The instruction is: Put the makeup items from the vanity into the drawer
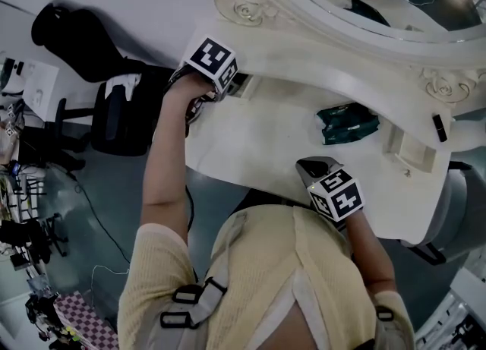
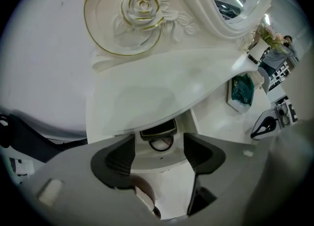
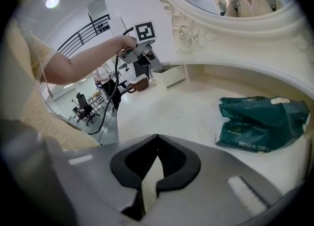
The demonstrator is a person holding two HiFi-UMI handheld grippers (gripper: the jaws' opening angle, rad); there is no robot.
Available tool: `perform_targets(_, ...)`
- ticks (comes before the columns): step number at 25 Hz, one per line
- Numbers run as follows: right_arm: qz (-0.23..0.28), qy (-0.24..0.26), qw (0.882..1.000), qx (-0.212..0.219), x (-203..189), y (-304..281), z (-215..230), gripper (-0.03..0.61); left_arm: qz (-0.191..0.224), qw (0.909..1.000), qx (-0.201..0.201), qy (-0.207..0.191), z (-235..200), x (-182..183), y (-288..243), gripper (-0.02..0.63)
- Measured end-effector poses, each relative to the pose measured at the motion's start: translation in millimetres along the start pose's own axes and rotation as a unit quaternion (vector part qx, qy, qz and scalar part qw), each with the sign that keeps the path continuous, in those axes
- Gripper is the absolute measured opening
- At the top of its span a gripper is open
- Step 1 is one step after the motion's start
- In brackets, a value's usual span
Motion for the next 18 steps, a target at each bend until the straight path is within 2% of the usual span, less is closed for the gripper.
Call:
perform_targets(7, 0.001, 0.000, 1.000, -0.001, 2, 0, 2, 0.001, 0.047, 0.9986, -0.025, -0.001, 15, 2, 18, 0.321)
perform_targets(9, 0.002, -0.001, 1.000, -0.002, 2, 1, 2, 0.002, 0.065, 0.9975, -0.025, -0.012, 23, 3, 25, 0.284)
perform_targets(13, 0.003, -0.003, 1.000, -0.005, 3, 2, 2, 0.002, 0.097, 0.9941, -0.018, -0.044, 43, 5, 39, 0.281)
perform_targets(15, 0.004, -0.004, 1.000, -0.007, 3, 3, 2, 0.001, 0.119, 0.9912, -0.017, -0.054, 52, 8, 45, 0.279)
perform_targets(18, 0.005, -0.006, 1.000, -0.010, 2, 4, 3, 0.002, 0.159, 0.9845, -0.009, -0.073, 66, 14, 57, 0.241)
Point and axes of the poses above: the fingertips, and each gripper's own axes: y backward along the fingers, z to its right, x out of its top, the point moved 3 cm from there along y, backward along the fingers, and after that the axes turned 2 degrees about z, right-handed, at the moved point
